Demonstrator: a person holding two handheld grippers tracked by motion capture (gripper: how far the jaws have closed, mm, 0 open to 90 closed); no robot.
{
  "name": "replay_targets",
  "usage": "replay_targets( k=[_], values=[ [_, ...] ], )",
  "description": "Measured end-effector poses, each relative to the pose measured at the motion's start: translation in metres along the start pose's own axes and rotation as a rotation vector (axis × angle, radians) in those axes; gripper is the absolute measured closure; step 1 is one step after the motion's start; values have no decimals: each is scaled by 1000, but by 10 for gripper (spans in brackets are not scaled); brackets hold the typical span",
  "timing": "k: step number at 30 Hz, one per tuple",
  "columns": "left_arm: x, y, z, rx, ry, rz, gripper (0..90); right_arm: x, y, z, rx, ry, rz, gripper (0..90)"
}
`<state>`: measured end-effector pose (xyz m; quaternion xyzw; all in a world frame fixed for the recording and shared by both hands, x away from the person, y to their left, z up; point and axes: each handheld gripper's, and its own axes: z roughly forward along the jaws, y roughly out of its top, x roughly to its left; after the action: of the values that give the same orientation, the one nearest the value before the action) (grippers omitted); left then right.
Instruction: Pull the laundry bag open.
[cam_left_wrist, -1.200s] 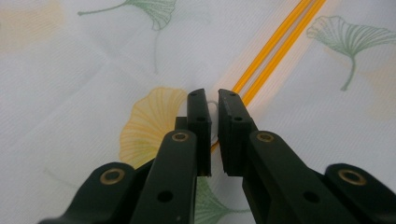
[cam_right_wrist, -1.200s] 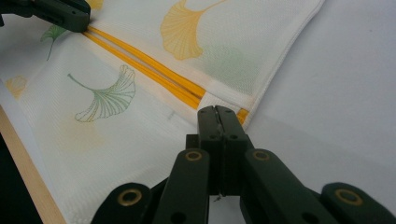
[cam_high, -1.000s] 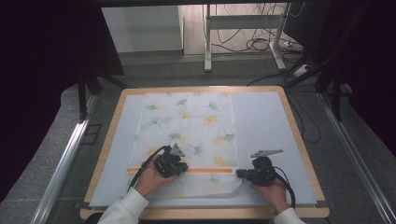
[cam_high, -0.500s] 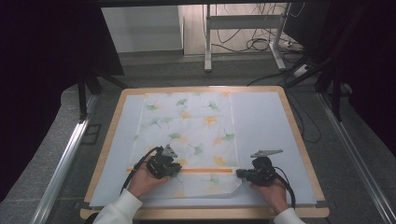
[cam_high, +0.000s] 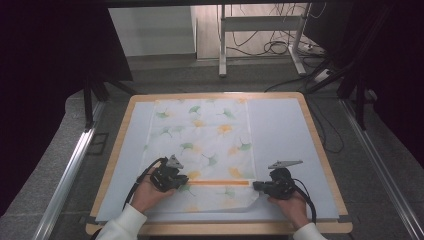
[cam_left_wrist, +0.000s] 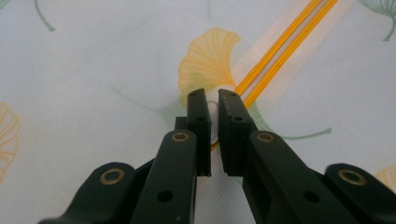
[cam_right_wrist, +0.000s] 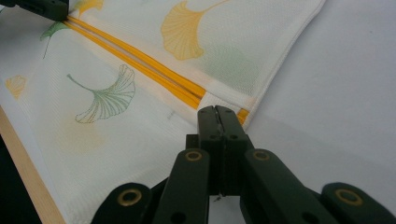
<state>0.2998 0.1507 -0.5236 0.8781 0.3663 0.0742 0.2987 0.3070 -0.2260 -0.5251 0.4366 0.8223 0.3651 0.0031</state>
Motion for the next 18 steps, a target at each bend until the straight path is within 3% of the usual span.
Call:
replay_targets(
  k=[18],
  values=[
    [12, -15, -11, -1, 22, -35, 849, 0, 0, 0, 0, -1, -1, 893]
  ],
)
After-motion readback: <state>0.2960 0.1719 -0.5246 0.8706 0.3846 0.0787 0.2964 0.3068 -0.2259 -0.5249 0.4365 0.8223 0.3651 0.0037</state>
